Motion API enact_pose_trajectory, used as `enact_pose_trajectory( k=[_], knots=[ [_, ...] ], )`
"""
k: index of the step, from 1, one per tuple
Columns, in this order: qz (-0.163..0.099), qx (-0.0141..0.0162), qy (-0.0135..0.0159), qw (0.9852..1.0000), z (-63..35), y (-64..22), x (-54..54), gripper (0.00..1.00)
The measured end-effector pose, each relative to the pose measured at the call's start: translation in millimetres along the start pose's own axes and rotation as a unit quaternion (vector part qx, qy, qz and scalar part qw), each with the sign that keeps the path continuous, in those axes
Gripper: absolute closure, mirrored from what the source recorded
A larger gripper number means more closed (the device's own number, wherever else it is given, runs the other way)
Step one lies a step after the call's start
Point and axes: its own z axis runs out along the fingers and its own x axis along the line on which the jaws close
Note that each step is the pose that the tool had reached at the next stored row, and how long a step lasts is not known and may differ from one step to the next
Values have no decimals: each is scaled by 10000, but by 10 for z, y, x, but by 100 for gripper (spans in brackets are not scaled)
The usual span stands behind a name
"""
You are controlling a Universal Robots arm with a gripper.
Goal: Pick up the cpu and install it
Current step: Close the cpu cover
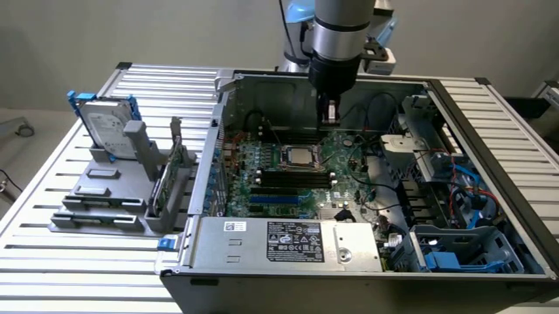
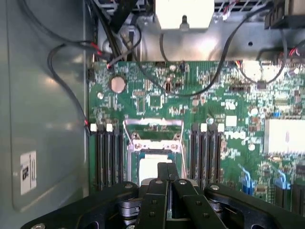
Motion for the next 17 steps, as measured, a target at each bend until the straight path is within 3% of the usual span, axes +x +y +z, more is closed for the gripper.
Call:
enact_pose_trajectory(
  k=[13,17],
  knots=[
    [-23,5,13,10000,32,585,9,89],
    [-27,6,13,10000,105,628,57,89]
  ],
)
